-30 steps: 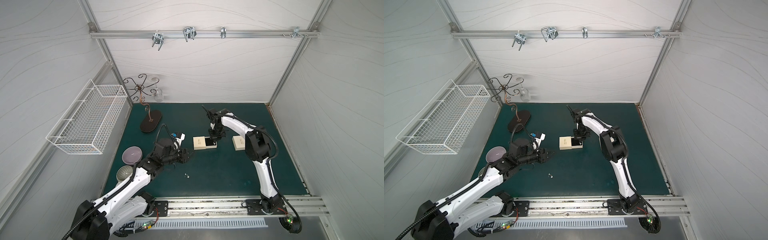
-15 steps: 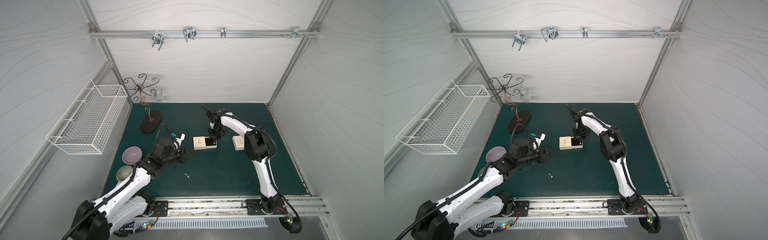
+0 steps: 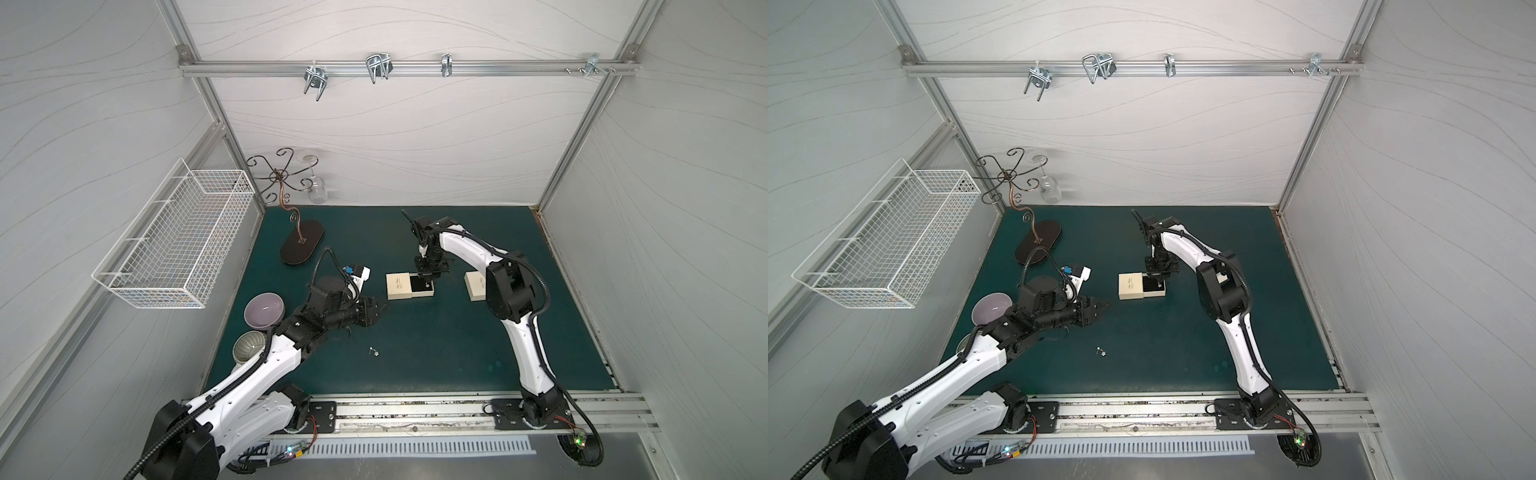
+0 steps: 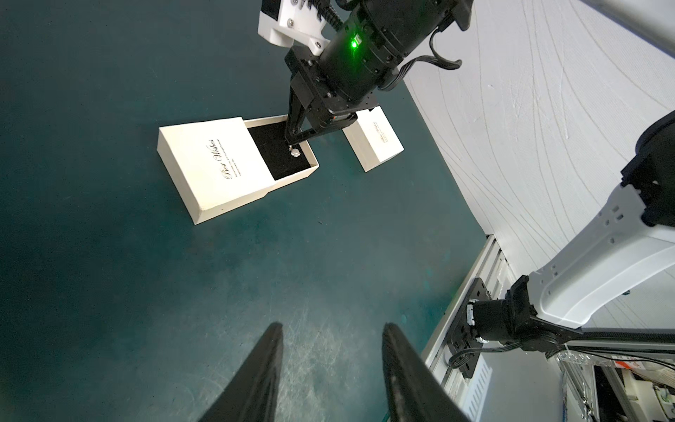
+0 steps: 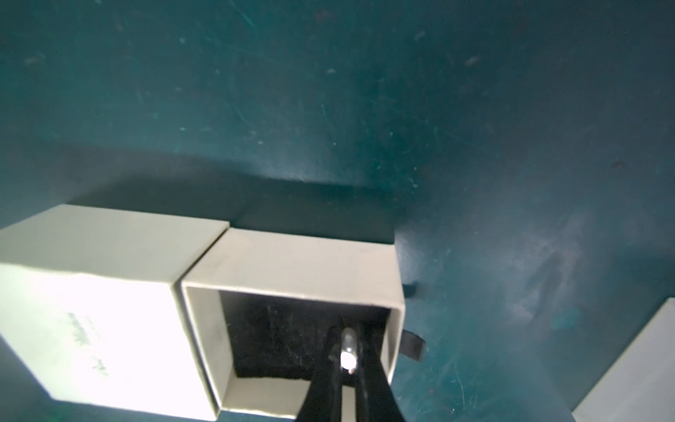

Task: Place the earrings into the drawer-style jewelry box
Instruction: Insert the earring into the inner lining.

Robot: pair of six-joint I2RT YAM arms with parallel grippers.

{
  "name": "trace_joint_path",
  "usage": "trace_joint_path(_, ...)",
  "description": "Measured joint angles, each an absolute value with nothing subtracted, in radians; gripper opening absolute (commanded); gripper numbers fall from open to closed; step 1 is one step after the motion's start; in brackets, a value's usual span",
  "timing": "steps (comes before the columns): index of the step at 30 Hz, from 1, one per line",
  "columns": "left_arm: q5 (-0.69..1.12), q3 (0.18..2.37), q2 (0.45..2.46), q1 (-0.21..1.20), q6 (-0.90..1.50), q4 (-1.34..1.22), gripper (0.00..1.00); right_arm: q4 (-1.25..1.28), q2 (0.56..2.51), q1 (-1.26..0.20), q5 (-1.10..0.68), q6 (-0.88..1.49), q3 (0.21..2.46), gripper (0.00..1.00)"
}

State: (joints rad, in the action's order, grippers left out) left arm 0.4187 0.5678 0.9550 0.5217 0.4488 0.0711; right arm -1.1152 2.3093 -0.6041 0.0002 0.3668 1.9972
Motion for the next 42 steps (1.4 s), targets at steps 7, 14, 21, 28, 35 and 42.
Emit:
trace_joint_path(7,0.419,0.568,0.955,0.522,0.449,0.071,0.48,-1.119,2.315,-0.612,0.005,0.367,2.000,0.03)
trace_joint_path(14,0.419,0.567,0.948,0.522,0.448,0.071,0.48,-1.124,2.345,-0.615,0.005,0.366,2.026,0.04)
trace_joint_path(21,0.419,0.566,0.948,0.522,0.448,0.071,0.48,-1.128,2.351,-0.616,0.004,0.366,2.030,0.10)
trace_joint_path(28,0.417,0.566,0.948,0.522,0.448,0.072,0.48,-1.128,2.350,-0.617,-0.003,0.367,2.030,0.24)
trace_joint_path(35,0.394,0.566,0.948,0.522,0.450,0.090,0.48,-1.142,2.340,-0.618,-0.005,0.366,2.030,0.28)
trace_joint_path(42,0.271,0.607,0.944,0.522,0.482,0.217,0.47,-1.158,2.210,-0.627,-0.047,0.374,1.974,0.29)
